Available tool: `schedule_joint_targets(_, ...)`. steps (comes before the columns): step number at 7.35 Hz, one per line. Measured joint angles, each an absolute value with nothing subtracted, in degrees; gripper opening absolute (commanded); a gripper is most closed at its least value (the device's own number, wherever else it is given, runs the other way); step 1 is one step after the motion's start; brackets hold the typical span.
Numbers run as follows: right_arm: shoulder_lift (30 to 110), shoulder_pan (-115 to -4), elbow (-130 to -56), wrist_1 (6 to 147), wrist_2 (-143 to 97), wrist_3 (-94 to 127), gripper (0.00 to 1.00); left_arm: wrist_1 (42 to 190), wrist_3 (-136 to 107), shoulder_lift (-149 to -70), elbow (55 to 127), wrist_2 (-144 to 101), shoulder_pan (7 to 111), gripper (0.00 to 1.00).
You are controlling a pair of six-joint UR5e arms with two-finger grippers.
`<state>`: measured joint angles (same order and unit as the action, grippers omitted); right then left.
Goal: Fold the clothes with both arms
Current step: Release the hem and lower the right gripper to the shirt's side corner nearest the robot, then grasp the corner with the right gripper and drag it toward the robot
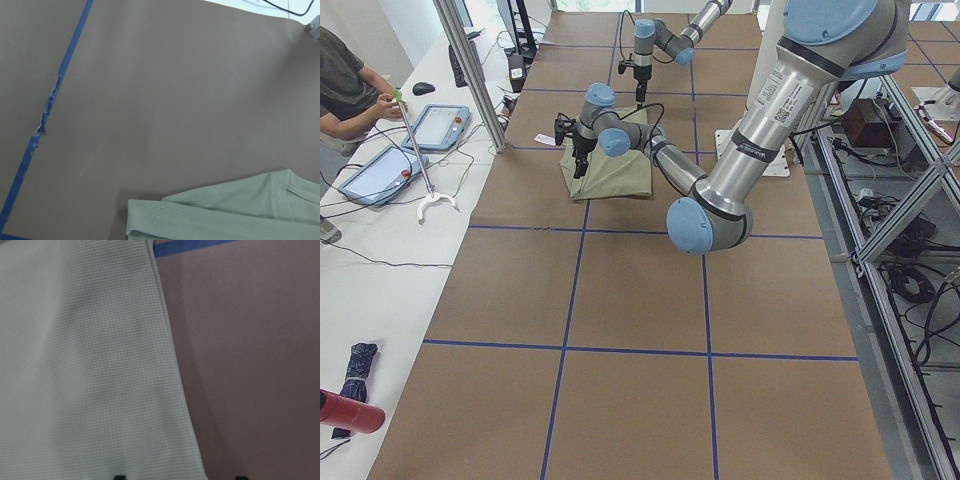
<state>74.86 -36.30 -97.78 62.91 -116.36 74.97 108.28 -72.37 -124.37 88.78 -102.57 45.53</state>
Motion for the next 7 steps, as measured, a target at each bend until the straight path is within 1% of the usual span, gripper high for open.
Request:
schedule_joint_targets(1,74.88,-36.08,-97.79,62.92,-116.49,74.97,0.41,108.28,-72.33,-124.32,88.79,-102.55,45.53,1.00)
schedule_joint_targets(2,74.93,-36.04,-97.88,62.93,-116.65,74.97,0.16,108.30,-72.28,-124.30,88.82,-102.53,45.53,1.00)
schedule_joint_targets(3,75.01,-36.08,-97.95,62.93,-116.99,74.97,0.00,108.31,-72.26,-124.28,88.84,-102.55,45.53,1.00)
schedule_joint_targets(7,76.72,-36.29,-99.41,62.77,-117.83,74.89,0.00,108.37,-72.26,-124.36,88.86,-102.57,45.45,1.00)
